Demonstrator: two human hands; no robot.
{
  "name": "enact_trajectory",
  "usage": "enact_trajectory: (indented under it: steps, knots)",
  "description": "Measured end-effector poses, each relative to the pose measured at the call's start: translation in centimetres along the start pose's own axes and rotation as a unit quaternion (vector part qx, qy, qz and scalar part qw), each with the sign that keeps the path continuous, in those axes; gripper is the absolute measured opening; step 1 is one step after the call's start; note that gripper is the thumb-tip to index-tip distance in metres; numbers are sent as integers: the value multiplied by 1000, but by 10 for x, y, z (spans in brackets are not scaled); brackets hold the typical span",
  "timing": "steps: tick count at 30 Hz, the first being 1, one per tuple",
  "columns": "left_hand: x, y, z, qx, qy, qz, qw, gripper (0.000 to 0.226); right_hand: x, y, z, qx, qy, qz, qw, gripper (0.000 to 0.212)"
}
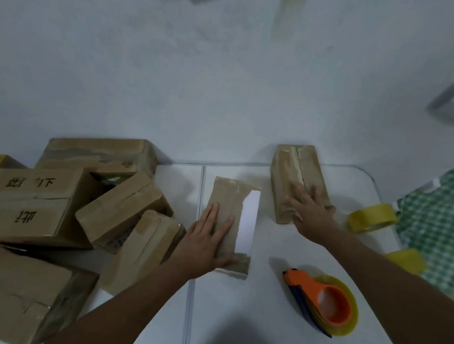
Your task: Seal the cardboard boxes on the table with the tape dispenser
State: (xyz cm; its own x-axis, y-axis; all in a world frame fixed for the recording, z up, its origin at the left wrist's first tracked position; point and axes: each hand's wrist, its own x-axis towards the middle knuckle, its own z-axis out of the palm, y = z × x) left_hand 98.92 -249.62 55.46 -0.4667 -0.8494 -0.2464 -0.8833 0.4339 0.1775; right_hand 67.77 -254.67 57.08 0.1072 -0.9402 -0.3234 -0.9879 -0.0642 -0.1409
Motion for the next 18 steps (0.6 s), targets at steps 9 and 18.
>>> enact_trajectory:
  steps: [9,18]
  knots:
    - [88,30,-44,-136,73,-14,988,85,-3,5,-9,429,239,119,863,49]
    - [99,16,-30,-72,24,28,997,72,-5,-2,-8,502,193,177,824,42]
